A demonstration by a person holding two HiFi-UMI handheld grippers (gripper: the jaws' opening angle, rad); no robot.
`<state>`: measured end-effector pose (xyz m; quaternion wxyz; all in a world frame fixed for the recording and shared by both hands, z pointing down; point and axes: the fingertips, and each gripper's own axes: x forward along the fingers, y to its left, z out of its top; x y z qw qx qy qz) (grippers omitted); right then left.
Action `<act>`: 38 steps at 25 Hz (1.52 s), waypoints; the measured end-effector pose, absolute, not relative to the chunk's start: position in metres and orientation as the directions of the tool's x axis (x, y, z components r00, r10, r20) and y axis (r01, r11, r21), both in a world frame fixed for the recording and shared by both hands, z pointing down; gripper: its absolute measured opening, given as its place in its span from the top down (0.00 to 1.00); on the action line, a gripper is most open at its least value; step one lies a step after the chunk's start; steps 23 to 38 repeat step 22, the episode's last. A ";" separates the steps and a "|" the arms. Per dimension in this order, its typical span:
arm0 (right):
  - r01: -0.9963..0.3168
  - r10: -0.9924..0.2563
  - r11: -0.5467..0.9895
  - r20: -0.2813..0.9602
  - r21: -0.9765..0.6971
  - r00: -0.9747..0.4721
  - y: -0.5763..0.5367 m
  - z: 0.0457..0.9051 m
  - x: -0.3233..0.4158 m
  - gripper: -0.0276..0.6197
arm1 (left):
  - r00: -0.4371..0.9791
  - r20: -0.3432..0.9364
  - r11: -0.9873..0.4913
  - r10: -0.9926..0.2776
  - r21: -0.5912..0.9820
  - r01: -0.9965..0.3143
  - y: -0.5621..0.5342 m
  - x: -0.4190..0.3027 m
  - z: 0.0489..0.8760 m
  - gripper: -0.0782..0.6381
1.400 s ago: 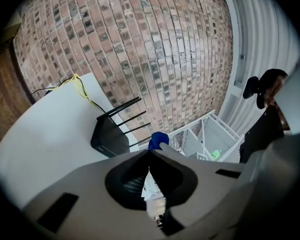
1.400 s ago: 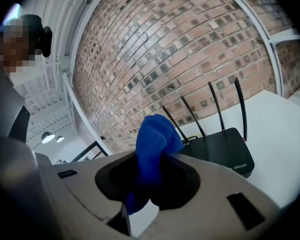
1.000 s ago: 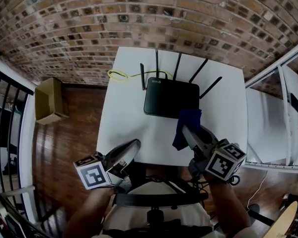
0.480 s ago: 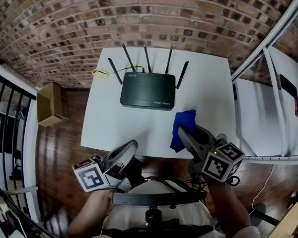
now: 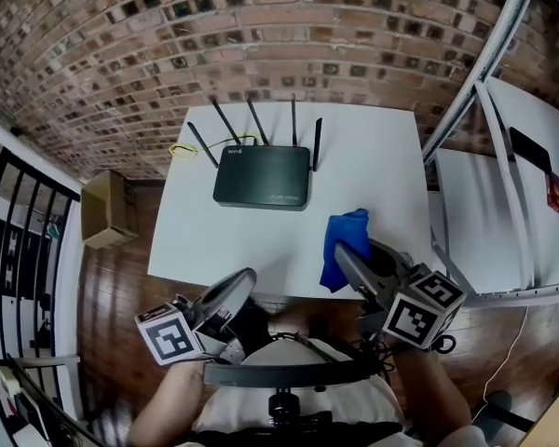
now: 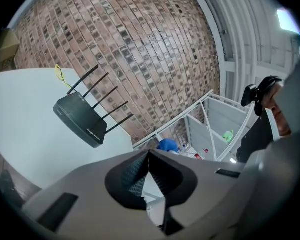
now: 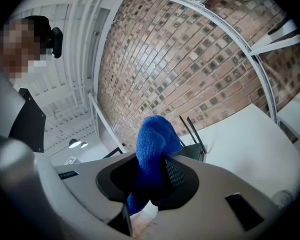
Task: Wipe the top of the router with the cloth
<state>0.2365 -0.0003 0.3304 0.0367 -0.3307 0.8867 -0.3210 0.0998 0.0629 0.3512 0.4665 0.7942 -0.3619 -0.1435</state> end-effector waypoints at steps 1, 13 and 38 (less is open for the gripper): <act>-0.556 -0.606 0.581 0.139 -0.594 -0.783 0.003 0.328 0.243 0.79 | 0.695 0.112 -0.304 -0.710 0.841 -0.447 0.067 0.108 0.350 0.88; -0.495 -0.546 0.615 0.121 -0.614 -0.829 0.039 0.324 0.306 0.79 | 0.644 0.146 -0.279 -0.751 0.814 -0.509 0.114 0.170 0.331 0.88; -0.496 -0.558 0.601 0.115 -0.627 -0.822 0.045 0.329 0.313 0.80 | 0.661 0.184 -0.259 -0.728 0.818 -0.513 0.121 0.182 0.337 0.88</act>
